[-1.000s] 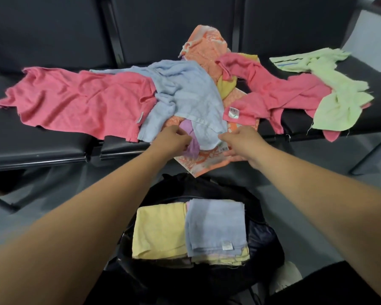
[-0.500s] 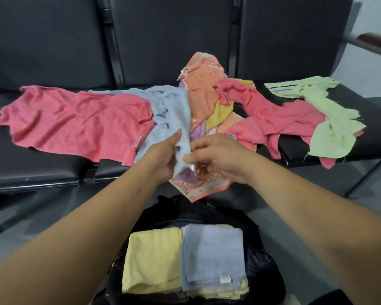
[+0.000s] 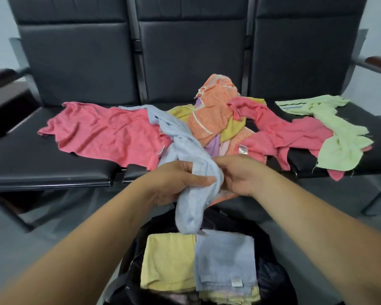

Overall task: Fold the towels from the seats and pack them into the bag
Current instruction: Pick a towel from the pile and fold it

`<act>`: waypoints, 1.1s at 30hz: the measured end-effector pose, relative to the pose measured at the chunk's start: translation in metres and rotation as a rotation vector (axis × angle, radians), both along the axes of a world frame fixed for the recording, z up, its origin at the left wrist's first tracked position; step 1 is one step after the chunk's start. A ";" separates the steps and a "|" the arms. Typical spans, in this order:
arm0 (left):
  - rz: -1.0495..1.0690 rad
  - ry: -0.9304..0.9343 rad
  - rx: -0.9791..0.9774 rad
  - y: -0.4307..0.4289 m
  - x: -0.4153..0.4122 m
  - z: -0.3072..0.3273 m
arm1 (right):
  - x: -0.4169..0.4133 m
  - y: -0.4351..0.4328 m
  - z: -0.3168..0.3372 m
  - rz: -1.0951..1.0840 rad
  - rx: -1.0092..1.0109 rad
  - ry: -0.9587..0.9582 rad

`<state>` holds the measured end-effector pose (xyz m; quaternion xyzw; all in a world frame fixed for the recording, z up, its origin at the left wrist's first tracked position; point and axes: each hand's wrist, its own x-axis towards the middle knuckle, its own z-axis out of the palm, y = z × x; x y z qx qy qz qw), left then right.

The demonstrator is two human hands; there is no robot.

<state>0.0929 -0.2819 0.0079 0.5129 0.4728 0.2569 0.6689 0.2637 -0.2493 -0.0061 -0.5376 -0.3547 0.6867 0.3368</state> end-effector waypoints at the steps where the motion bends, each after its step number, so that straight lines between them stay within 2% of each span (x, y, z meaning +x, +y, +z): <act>1: 0.019 0.004 -0.013 -0.004 -0.002 -0.001 | -0.006 -0.003 0.002 -0.022 0.016 -0.019; 3: 0.132 -0.049 -0.041 -0.008 -0.005 -0.001 | -0.014 -0.007 0.011 -0.107 0.079 -0.013; 7: 0.448 -0.362 -0.152 -0.003 -0.016 0.000 | -0.011 -0.012 0.041 -0.223 0.277 0.058; 9: 0.544 -0.366 -0.044 -0.006 -0.019 0.007 | -0.004 -0.021 0.058 -0.169 0.392 -0.043; 12: 0.583 -0.338 0.169 -0.016 -0.023 0.025 | 0.005 -0.052 0.077 0.089 0.455 -0.304; 13: 0.568 -0.318 0.240 -0.021 -0.025 0.033 | 0.007 -0.062 0.079 0.171 0.433 -0.332; 15: 0.499 -0.268 0.350 -0.034 -0.028 0.050 | 0.012 -0.081 0.079 0.274 0.363 -0.261; 18: 0.306 -0.214 0.425 -0.054 -0.023 0.075 | 0.021 -0.103 0.084 0.405 0.358 -0.206; 21: 0.063 -0.118 0.538 -0.071 -0.017 0.102 | 0.032 -0.110 0.110 0.469 0.588 -0.408; 22: -0.025 -0.067 0.572 -0.076 -0.014 0.114 | 0.034 -0.111 0.121 0.451 0.682 -0.397; 24: -0.167 0.010 0.610 -0.088 -0.008 0.142 | 0.035 -0.114 0.137 0.515 0.766 -0.235; 26: -0.233 0.064 0.640 -0.094 -0.006 0.170 | 0.036 -0.116 0.148 0.586 0.691 -0.080; 29: -0.260 0.171 0.675 -0.100 -0.008 0.211 | 0.043 -0.122 0.169 0.593 0.628 0.068; 33: -0.218 0.161 0.704 -0.110 -0.007 0.251 | 0.049 -0.131 0.211 0.505 0.733 0.205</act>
